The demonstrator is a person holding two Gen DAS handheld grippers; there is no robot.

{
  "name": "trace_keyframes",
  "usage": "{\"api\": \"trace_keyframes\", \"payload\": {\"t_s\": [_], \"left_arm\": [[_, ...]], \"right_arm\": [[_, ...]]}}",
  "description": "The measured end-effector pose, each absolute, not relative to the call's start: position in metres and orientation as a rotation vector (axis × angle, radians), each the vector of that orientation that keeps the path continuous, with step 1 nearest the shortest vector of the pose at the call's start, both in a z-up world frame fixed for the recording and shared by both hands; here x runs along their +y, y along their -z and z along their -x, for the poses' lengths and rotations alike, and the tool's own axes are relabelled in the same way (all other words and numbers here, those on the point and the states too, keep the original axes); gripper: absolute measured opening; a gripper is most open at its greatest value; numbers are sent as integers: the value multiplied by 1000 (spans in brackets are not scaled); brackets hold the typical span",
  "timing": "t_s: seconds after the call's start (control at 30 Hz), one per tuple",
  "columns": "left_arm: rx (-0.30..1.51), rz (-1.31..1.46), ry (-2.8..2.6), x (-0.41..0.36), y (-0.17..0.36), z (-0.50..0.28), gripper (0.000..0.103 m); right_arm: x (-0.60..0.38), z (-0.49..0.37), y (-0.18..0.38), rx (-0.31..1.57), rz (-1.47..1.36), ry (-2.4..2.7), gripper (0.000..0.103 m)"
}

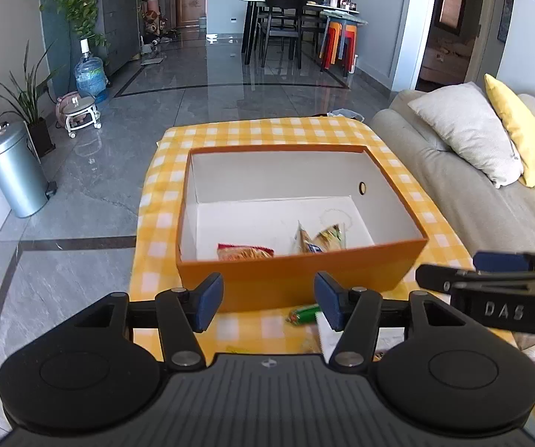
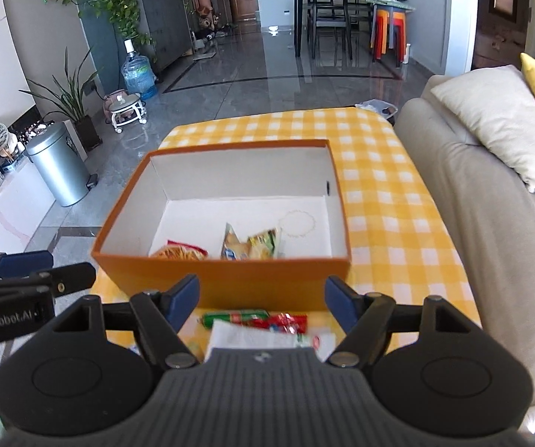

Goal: Organize snacks
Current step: 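Open both tools to release the bags and lift out of the box, then grasp the candy bag with left tool while right tool grasps white-ball bag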

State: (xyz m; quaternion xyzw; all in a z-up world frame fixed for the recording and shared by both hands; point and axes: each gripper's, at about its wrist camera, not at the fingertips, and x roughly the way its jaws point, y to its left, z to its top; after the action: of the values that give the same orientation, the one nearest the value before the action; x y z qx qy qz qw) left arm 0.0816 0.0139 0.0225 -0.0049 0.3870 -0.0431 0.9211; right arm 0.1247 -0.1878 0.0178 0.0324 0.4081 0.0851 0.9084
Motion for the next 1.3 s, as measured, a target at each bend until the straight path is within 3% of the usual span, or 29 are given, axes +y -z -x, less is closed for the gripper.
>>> {"api": "trace_keyframes", "payload": {"t_s": [0.73, 1.3], "left_arm": [[1031, 1, 135, -4, 52, -32, 67], [1036, 148, 180, -17, 65, -53, 67]], "right_arm": [[-198, -54, 54, 976, -30, -150, 72], [-208, -67, 85, 1059, -33, -131, 69]]}}
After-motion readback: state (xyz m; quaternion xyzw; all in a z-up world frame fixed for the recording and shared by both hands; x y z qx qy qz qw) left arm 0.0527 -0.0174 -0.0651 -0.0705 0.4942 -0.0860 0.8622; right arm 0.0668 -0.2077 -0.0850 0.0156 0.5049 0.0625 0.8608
